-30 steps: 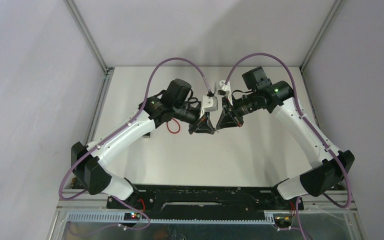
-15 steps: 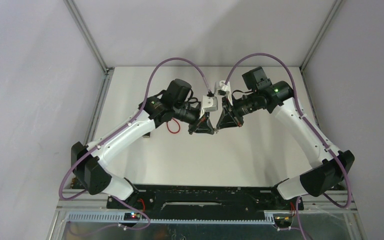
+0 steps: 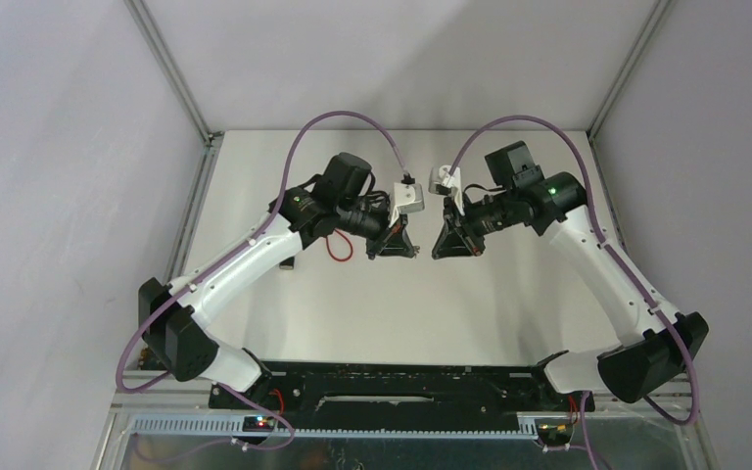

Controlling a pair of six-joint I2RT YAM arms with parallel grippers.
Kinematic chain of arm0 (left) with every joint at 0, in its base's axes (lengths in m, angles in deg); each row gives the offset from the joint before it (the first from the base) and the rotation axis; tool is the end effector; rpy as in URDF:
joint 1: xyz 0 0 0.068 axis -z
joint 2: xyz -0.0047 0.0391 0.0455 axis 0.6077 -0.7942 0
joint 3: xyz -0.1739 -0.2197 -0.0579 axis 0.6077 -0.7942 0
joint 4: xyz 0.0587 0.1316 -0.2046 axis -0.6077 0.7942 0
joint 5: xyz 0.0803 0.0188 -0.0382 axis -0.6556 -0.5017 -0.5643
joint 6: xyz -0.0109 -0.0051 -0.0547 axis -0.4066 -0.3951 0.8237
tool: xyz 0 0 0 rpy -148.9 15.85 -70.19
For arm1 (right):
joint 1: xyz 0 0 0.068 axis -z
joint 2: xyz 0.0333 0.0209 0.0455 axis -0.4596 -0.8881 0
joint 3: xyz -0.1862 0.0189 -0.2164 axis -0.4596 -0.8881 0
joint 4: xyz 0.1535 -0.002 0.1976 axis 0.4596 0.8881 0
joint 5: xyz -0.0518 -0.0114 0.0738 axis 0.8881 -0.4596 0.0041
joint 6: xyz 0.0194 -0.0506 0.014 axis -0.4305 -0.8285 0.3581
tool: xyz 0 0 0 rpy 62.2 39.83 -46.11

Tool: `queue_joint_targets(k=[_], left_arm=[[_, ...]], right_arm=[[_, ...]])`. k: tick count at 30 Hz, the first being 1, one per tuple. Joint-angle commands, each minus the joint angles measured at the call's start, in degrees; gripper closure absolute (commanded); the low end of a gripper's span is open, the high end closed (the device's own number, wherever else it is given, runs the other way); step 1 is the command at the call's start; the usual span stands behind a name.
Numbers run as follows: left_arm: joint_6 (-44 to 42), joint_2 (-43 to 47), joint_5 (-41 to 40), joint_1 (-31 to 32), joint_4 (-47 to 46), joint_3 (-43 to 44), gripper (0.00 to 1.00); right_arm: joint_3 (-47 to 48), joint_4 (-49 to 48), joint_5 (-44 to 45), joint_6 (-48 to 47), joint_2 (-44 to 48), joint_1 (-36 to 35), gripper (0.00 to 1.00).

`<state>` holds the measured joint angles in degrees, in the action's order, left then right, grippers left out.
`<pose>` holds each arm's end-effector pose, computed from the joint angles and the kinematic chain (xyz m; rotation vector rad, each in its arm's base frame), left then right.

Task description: Unlock with the key

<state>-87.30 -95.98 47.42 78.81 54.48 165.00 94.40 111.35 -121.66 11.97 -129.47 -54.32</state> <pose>0.2104 -0.2208 0.3676 1.4917 1.7001 -1.0584 0.2032 0.1377 0.3873 -1.4278 1.8387 1.1097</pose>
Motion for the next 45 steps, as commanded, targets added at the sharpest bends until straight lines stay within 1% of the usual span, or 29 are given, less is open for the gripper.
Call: queue_joint_targets(k=[1, 3, 8, 12, 20, 26, 31, 33, 37, 40, 42, 45], left_arm=[[0.81, 1.07, -0.49, -0.25, -0.02, 2.69, 1.0], [0.36, 0.83, 0.09, -0.31, 0.62, 3.24, 1.0], [0.46, 0.08, 4.59, -0.28, 1.89, 4.48, 1.0], [1.02, -0.26, 7.45, -0.33, 2.19, 4.82, 1.0], [3.85, -0.06, 10.07, -0.32, -0.28, 4.46, 1.0], [4.72, -0.02, 10.52, -0.26, -0.98, 4.48, 1.0], [4.92, 0.16, 10.54, -0.28, -1.31, 4.37, 1.0], [5.04, 0.14, 10.48, -0.26, -1.47, 4.37, 1.0], [5.14, 0.06, 10.36, -0.26, -1.64, 4.25, 1.0], [5.06, 0.1, 10.1, -0.3, -1.66, 3.91, 1.0], [4.9, 0.27, 9.79, -0.26, -1.63, 3.64, 1.0], [4.58, 0.32, 9.47, -0.31, -1.49, 3.43, 1.0]], right_arm=[[-0.42, -2.34, -0.53, 1.15, 1.51, 0.28, 0.92], [-0.57, -3.46, -1.04, 2.14, 1.68, 0.39, 0.87], [-0.22, -7.2, -3.05, 4.87, 1.21, 0.51, 0.65], [-0.18, -9.34, -5.5, 5.96, 0.99, 0.52, 0.6], [-1.56, -12.3, -9.76, 8.3, -0.11, 0.61, 0.58], [-2.61, -12.57, -10.34, 8.59, -0.74, 0.39, 0.58], [-4.29, -13.18, -10.23, 8.99, -0.83, 0.08, 0.6], [-4.61, -13.55, -10.06, 9.35, -0.76, 0.07, 0.63], [-4.6, -14.24, -10.32, 10.09, -0.76, 0.15, 0.76], [-4.59, -14.43, -10.39, 10.38, -0.82, 0.22, 0.79], [-4.64, -14.65, -10.82, 10.5, -0.9, 0.24, 0.78], [-4.63, -14.94, -10.94, 10.63, -0.8, 0.34, 0.72]])
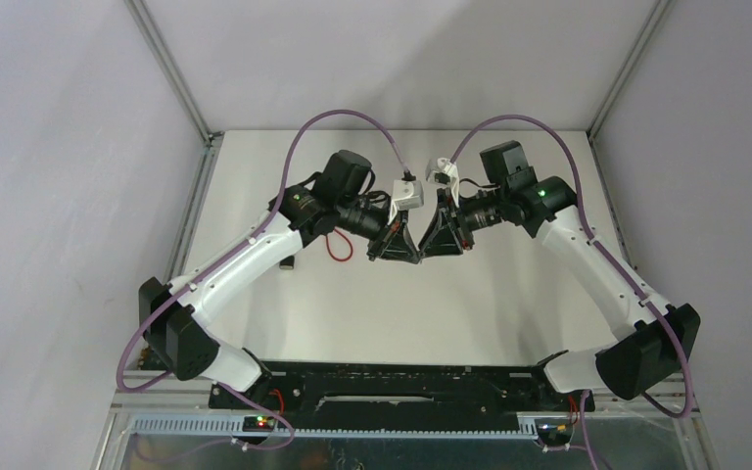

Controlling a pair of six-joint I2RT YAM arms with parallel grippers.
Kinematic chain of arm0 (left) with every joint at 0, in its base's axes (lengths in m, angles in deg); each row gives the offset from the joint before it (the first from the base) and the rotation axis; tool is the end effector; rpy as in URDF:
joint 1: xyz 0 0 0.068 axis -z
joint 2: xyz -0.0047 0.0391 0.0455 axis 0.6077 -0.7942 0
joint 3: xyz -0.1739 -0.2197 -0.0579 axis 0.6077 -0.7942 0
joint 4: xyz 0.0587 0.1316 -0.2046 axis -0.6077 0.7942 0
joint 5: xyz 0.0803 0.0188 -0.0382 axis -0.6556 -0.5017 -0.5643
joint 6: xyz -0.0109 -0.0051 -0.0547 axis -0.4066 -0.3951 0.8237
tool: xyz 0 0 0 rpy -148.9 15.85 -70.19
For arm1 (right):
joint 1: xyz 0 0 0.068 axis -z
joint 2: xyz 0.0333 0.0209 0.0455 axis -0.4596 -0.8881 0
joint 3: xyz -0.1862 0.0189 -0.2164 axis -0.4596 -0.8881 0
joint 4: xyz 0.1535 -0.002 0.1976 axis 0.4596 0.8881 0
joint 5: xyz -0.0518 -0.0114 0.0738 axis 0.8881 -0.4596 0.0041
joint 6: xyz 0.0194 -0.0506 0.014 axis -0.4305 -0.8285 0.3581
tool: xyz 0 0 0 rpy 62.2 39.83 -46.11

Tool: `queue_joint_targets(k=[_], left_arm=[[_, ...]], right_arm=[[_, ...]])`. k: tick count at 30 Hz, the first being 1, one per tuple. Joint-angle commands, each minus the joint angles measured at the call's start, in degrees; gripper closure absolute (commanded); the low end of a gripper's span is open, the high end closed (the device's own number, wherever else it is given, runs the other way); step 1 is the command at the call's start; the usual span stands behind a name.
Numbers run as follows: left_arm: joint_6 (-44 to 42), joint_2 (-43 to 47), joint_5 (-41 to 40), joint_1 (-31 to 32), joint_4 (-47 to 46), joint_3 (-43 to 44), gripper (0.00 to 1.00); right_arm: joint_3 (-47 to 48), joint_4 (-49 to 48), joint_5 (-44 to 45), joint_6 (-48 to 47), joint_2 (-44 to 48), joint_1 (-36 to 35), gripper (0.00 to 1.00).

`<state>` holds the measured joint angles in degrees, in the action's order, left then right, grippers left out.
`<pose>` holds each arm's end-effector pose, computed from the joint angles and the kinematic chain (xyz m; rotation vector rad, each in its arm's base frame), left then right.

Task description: Unlock with the key

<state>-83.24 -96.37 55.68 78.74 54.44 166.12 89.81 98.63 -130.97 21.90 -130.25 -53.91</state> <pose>0.2075 -0.2227 0.3745 1.4860 1.6751 -1.2548 0.2178 0.1468 0.3781 -1.3215 1.7656 1.3249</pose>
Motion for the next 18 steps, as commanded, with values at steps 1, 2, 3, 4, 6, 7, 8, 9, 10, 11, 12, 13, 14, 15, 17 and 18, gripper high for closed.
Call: queue_joint_targets(k=[1, 2, 3, 4, 6, 7, 8, 9, 10, 11, 12, 13, 14, 15, 17, 18], left_arm=[[0.43, 0.74, 1.09, -0.22, -1.31, 2.31, 1.0], [0.31, 0.74, 0.93, -0.19, -1.2, 2.29, 1.0], [0.2, 0.71, 0.92, -0.19, -1.17, 2.29, 1.0], [0.15, 0.7, 0.81, -0.25, -1.1, 2.32, 1.0], [0.18, 0.6, 0.81, -0.24, -1.06, 2.32, 1.0], [0.18, 0.53, 0.93, -0.25, -1.0, 2.38, 1.0], [0.21, 0.57, 0.92, -0.26, -1.04, 2.4, 1.0], [0.21, 0.62, 1.03, -0.2, -1.04, 2.38, 1.0], [0.18, 0.61, 1.05, -0.25, -1.11, 2.45, 1.0], [0.18, 0.66, 1.03, -0.21, -1.15, 2.51, 1.0], [0.21, 0.64, 0.96, -0.23, -1.11, 2.47, 1.0], [0.29, 0.66, 0.93, -0.19, -1.1, 2.49, 1.0], [0.21, 0.7, 0.92, -0.19, -1.09, 2.47, 1.0], [0.25, 0.73, 0.94, -0.19, -1.14, 2.46, 1.0], [0.24, 0.9, 0.89, -0.21, -1.11, 2.47, 1.0], [0.29, 0.92, 0.85, -0.26, -1.19, 2.43, 1.0]], right_arm=[[-0.05, -2.28, -1.67, 0.86, 0.11, -0.02, 0.71], [-0.05, -2.38, -1.8, 1.03, 0.2, 0.0, 0.7], [-0.04, -2.59, -1.96, 1.17, 0.26, 0.11, 0.69], [-0.02, -2.82, -2.14, 1.38, 0.23, 0.14, 0.68], [-0.05, -3.15, -2.04, 1.82, 0.36, 0.19, 0.68], [-0.05, -3.19, -1.89, 1.73, 0.31, 0.14, 0.69], [-0.05, -3.08, -1.86, 1.72, 0.17, 0.12, 0.71], [-0.04, -2.97, -1.86, 1.67, 0.07, 0.09, 0.73], [-0.05, -2.84, -1.86, 1.61, 0.01, 0.02, 0.75], [-0.05, -2.68, -1.86, 1.37, -0.16, 0.01, 0.78], [-0.05, -2.42, -1.9, 1.18, -0.29, -0.12, 0.79], [-0.01, -2.14, -1.82, 0.99, -0.41, -0.28, 0.81], [-0.05, -1.9, -1.7, 0.75, -0.53, -0.38, 0.82], [-0.05, -1.69, -1.56, 0.56, -0.59, -0.44, 0.84], [-0.05, -1.19, -1.34, -0.01, -0.71, -0.84, 0.87], [-0.01, -1.1, -1.22, -0.16, -0.69, -0.85, 0.91]])
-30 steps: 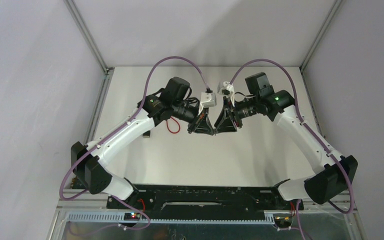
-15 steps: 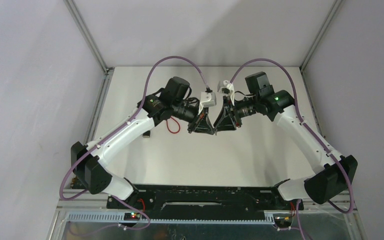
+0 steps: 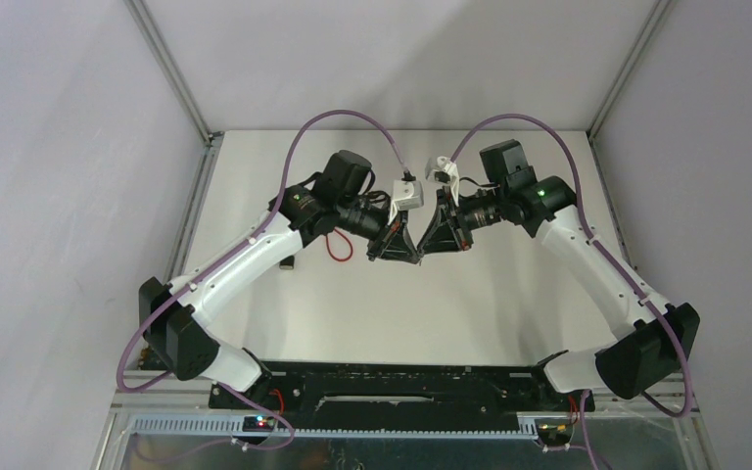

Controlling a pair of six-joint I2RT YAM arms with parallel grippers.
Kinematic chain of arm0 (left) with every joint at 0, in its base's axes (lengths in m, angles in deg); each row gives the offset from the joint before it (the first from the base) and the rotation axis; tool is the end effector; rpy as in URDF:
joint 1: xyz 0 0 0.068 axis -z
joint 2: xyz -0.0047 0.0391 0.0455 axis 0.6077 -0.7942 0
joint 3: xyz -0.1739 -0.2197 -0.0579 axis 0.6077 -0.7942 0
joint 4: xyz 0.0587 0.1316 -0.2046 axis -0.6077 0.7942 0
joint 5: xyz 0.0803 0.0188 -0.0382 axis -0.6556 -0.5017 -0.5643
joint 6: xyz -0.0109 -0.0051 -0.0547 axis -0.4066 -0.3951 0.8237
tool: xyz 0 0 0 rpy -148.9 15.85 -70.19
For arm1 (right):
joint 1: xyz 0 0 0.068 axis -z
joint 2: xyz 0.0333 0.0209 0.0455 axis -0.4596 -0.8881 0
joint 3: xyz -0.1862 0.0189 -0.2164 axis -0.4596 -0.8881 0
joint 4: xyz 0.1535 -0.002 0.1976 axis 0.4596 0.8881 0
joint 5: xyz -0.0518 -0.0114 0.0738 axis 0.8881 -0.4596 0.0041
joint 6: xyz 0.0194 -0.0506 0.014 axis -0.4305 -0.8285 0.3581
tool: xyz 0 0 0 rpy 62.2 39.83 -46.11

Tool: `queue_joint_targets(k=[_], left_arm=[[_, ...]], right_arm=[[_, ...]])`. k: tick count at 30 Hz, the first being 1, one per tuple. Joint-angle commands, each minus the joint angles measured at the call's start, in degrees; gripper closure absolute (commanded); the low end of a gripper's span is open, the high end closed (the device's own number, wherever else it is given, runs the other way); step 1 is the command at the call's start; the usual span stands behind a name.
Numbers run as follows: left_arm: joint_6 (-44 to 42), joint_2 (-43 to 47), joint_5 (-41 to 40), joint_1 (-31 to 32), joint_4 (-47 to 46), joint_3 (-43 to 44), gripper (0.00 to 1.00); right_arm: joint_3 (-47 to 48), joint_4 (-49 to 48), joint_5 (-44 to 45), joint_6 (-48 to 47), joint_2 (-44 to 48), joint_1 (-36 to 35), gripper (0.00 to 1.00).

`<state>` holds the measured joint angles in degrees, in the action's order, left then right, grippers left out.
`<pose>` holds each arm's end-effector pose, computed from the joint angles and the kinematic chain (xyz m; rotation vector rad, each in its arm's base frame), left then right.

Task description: Unlock with the key

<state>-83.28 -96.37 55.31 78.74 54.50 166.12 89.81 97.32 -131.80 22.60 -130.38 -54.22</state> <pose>0.2077 -0.2227 0.3743 1.4845 1.6792 -1.2474 0.2185 0.1490 0.3794 -1.3243 1.7440 1.3412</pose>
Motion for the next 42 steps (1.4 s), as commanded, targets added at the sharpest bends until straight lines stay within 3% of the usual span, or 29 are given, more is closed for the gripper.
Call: queue_joint_targets(k=[1, 2, 15, 21, 25, 31, 42], left_arm=[[0.26, 0.94, 1.25, -0.24, -1.29, 2.38, 1.0], [0.32, 0.94, 1.16, -0.22, -1.24, 2.38, 1.0], [4.3, 1.55, 2.99, -0.83, -4.61, 2.34, 0.97], [6.43, 1.87, 2.87, -1.31, -7.11, 1.35, 0.79], [6.33, 1.87, 2.26, -1.33, -7.08, 1.26, 0.75], [6.24, 1.63, 2.28, -1.38, -7.1, 0.54, 0.75], [6.6, -0.21, 2.94, -1.33, -6.93, 2.17, 0.83]], right_arm=[[-0.02, 0.19, -0.29, -0.87, -0.53, -0.56, 0.95], [-0.05, 0.15, -0.17, -0.92, -0.44, -0.5, 1.0], [-0.03, -2.44, -2.78, 2.91, 1.55, 3.19, 1.0], [-0.05, -2.99, -2.69, 3.8, 2.34, 3.98, 1.0], [-0.05, -3.33, -3.06, 4.49, 2.66, 4.51, 1.0], [-0.01, -4.39, -3.9, 5.63, 3.12, 5.49, 1.0], [-0.05, -3.99, -4.72, 5.72, 2.98, 5.58, 1.0]])
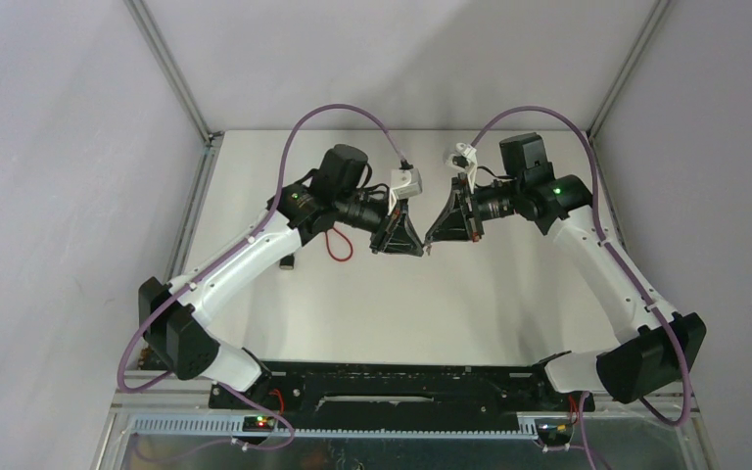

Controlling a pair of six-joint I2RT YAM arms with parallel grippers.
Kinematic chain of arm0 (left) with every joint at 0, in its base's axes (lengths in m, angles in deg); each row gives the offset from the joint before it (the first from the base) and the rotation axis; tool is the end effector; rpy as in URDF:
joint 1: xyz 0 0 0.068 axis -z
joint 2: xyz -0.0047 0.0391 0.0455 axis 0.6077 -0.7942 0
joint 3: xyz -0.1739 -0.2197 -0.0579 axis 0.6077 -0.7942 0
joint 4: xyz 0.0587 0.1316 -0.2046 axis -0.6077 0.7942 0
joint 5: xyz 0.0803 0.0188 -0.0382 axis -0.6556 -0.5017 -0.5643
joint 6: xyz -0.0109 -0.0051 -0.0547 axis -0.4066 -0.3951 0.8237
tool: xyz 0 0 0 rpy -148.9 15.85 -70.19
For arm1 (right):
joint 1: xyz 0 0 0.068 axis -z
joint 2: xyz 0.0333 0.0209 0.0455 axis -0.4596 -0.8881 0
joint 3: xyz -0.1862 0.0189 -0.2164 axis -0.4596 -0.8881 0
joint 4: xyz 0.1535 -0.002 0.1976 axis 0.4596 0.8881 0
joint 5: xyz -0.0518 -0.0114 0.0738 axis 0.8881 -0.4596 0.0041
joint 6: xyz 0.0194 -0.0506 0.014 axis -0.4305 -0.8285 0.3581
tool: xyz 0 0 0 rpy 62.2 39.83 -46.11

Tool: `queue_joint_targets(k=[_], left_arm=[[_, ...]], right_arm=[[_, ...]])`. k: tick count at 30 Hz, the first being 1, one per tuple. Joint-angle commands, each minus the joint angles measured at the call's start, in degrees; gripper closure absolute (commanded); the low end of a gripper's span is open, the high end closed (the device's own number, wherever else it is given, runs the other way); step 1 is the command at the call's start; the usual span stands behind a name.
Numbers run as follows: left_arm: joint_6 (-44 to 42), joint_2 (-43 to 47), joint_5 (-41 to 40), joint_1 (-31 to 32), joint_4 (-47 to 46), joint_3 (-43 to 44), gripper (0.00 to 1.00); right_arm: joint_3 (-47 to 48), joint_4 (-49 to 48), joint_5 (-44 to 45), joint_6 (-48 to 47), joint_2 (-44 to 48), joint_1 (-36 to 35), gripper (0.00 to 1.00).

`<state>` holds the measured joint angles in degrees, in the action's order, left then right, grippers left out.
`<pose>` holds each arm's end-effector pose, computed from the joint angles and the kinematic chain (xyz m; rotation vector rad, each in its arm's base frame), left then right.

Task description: Unlock with the key

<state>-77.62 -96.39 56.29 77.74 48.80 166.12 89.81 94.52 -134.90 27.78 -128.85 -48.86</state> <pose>0.2155 -0.2230 0.3822 1.3999 1.6650 -1.2844 0.2261 0.1268 0.3902 -1.1914 1.7490 1.3630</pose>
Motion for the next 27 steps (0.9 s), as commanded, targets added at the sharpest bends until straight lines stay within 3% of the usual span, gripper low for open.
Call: queue_joint_targets(k=[1, 13, 27], left_arm=[[1.04, -0.36, 2.09, -0.37, -1.17, 2.43, 0.84], [1.34, -1.36, 2.28, -0.33, -0.98, 3.39, 0.82], [3.18, -2.86, 4.91, -0.34, -1.56, 5.27, 1.0]], right_arm=[[-0.05, -1.2, -1.61, 0.55, 1.47, 0.23, 1.0], [-0.05, -1.35, -1.89, 0.76, 1.53, 0.24, 1.0], [-1.18, -2.15, -1.17, 0.8, 1.71, 0.25, 1.0]])
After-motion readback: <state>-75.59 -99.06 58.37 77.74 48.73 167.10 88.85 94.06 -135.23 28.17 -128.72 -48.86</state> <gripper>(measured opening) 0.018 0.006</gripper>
